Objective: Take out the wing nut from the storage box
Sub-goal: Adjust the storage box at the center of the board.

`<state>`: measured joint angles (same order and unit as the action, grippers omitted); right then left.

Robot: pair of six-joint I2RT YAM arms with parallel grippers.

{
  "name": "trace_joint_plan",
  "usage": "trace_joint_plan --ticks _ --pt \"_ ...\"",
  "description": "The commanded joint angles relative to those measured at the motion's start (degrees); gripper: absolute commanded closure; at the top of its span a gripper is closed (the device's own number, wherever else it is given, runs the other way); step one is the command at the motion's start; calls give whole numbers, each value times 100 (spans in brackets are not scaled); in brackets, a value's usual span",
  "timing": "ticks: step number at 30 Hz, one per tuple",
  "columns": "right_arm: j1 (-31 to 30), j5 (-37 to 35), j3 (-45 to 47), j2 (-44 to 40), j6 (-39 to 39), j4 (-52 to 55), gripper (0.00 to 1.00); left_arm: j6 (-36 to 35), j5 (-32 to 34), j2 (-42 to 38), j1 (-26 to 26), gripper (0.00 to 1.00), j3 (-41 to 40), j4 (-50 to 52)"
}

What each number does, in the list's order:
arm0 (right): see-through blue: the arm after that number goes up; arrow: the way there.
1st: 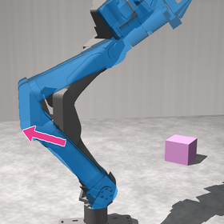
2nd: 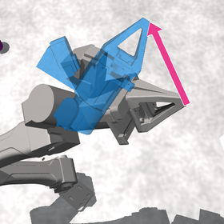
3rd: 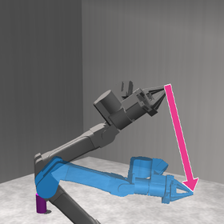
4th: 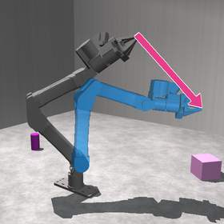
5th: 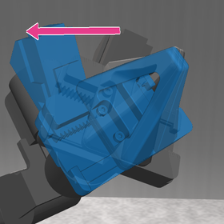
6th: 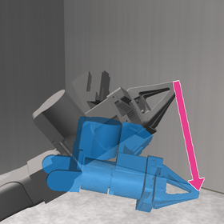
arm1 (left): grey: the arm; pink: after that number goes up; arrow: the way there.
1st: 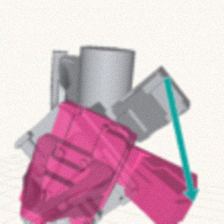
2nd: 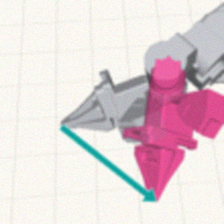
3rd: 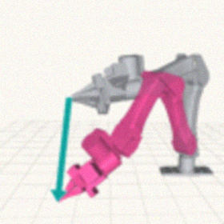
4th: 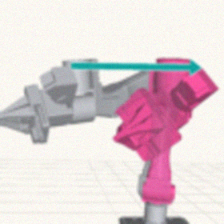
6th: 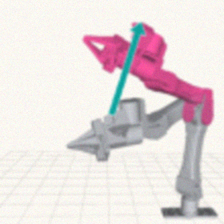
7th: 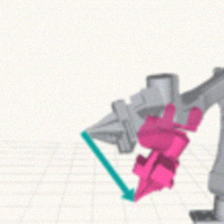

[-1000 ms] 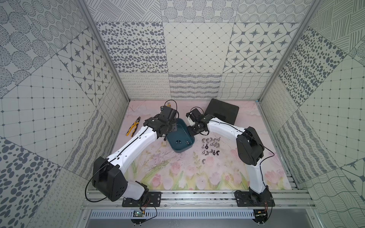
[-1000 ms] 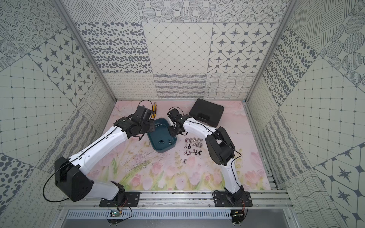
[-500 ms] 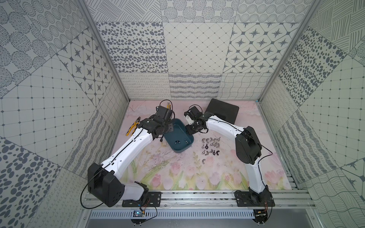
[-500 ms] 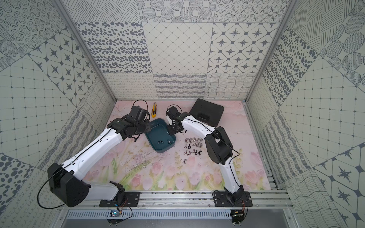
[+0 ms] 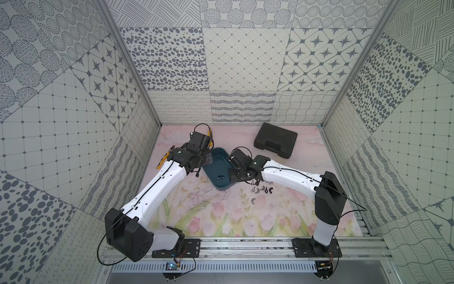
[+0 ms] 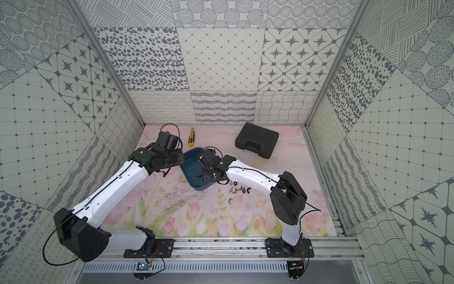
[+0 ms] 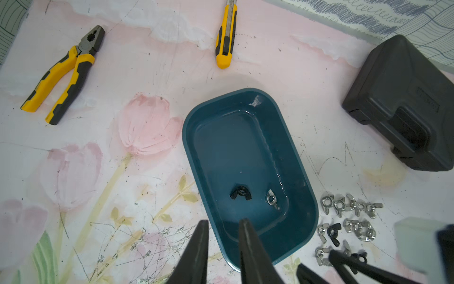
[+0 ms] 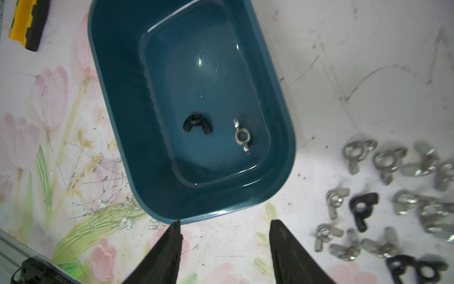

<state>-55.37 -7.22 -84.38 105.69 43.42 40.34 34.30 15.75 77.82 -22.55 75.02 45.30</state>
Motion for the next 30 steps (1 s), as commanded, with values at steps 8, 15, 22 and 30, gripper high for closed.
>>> trace_joint_plan --ticks 8,15,22,30 --pt "-89 -395 413 237 1694 -980 40 -230 -81 5 22 73 125 212" --pt "154 -173 342 500 1810 -1054 43 -323 -56 71 22 73 279 242" --pt "346 -57 490 488 1726 -1098 55 -410 -117 176 20 73 401 258" --pt "534 296 405 549 1198 -1089 72 -648 -797 356 4 74 430 628"
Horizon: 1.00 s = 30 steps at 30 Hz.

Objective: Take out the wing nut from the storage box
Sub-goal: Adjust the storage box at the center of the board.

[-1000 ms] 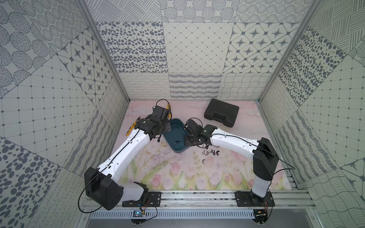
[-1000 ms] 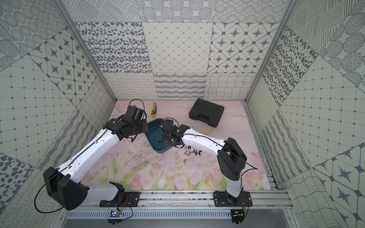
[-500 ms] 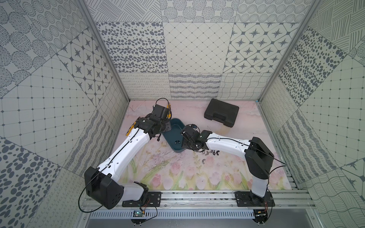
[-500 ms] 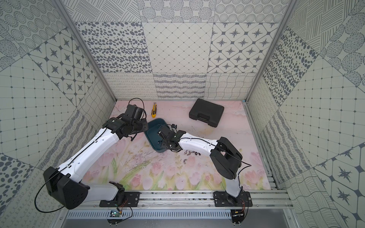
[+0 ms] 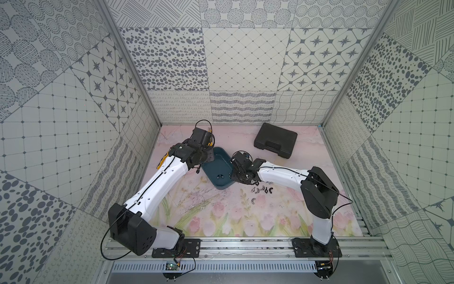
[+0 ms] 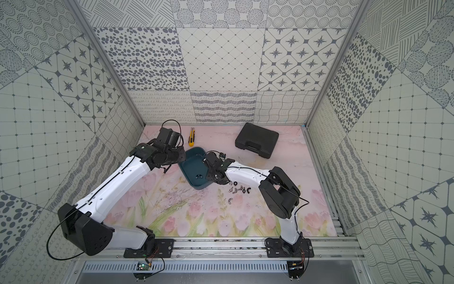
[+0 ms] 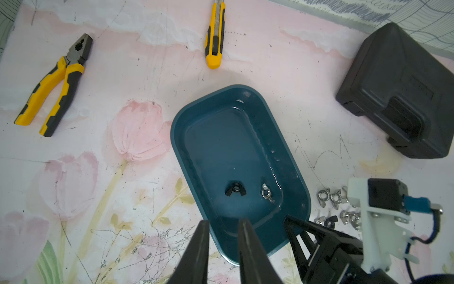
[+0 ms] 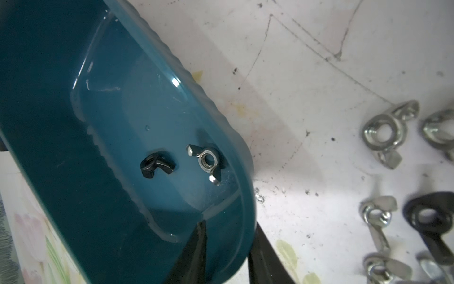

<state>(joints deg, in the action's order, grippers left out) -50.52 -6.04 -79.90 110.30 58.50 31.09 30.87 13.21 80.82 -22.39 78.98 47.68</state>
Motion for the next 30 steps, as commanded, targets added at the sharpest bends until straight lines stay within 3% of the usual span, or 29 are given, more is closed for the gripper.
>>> trace_joint_plan --ticks 1,19,30 --pt "78 235 -59 101 -387 -165 74 -331 -622 50 -10 74 -12 412" --pt "616 968 -845 299 -2271 617 83 -531 -1303 459 -553 75 -388 647" --pt "833 1387 -1605 713 -2932 1126 85 -562 -1530 1339 -700 75 -209 274"
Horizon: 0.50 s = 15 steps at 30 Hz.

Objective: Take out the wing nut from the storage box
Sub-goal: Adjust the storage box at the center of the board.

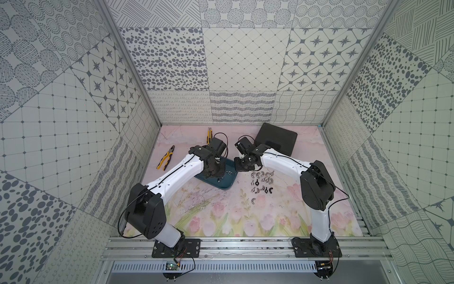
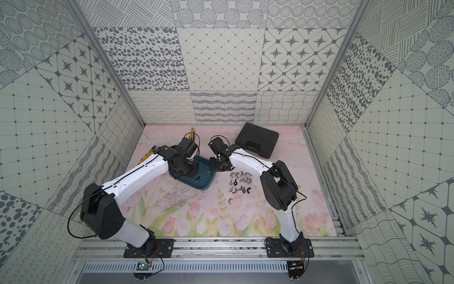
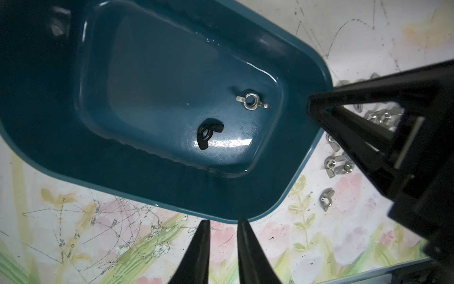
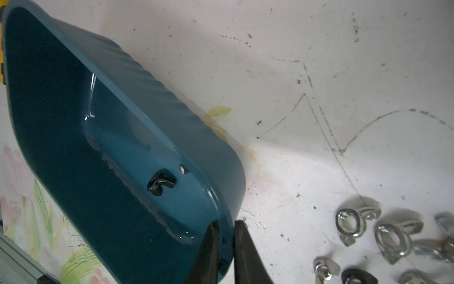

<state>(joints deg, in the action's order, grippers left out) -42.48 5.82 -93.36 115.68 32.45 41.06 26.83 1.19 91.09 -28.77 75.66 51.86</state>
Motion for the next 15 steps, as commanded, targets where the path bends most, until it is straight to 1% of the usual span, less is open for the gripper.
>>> trace_joint_plan --ticks 1,6,9,13,15 --pt "35 237 -341 236 -363 183 85 -203 -336 374 -67 75 140 -162" --pt "58 315 -717 481 -579 438 84 -477 -178 674 -49 72 325 -152" --pt "112 413 -761 530 -603 438 81 -494 -310 902 -58 69 433 -294" --pt "167 480 -780 543 -643 429 78 -404 -270 1228 -52 67 615 -337" --pt "187 508 -784 537 -652 429 75 -222 -243 1337 -53 66 645 -360"
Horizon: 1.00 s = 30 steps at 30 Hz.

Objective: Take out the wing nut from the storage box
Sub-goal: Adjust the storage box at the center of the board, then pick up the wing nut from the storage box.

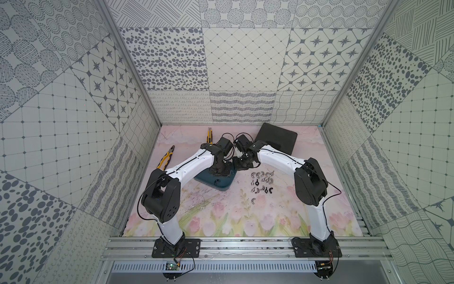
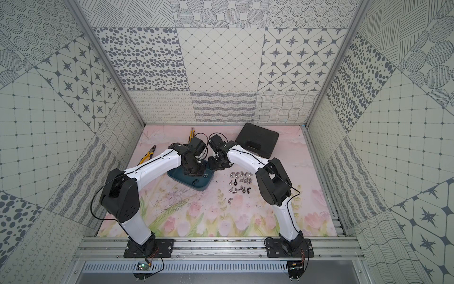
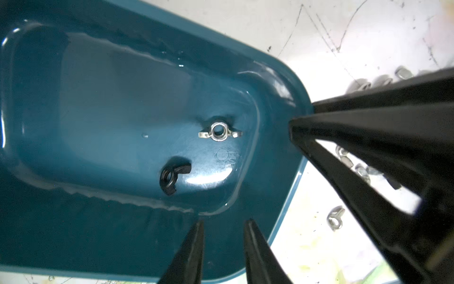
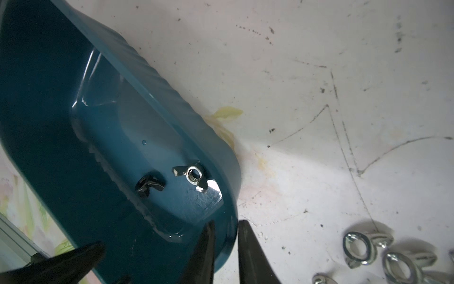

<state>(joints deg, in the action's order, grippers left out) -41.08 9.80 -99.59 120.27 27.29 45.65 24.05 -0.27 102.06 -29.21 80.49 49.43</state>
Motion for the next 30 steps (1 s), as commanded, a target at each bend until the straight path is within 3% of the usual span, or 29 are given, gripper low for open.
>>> trace_joint_plan --ticks 1,6,14,21,30 --pt "47 125 -161 68 -140 -31 74 161 -86 263 -11 66 172 -113" --pt "91 53 -67 -182 -136 -43 62 1219 176 53 -12 65 -167 -323" --pt "253 -66 104 -584 -135 -160 55 3200 504 -253 -14 60 -904 -1111" --pt "388 -61 359 -894 -127 -363 48 3943 757 -24 -1 60 -865 -1238" --pt "564 83 541 -1023 -145 -524 47 4506 748 448 3 60 -567 -1355"
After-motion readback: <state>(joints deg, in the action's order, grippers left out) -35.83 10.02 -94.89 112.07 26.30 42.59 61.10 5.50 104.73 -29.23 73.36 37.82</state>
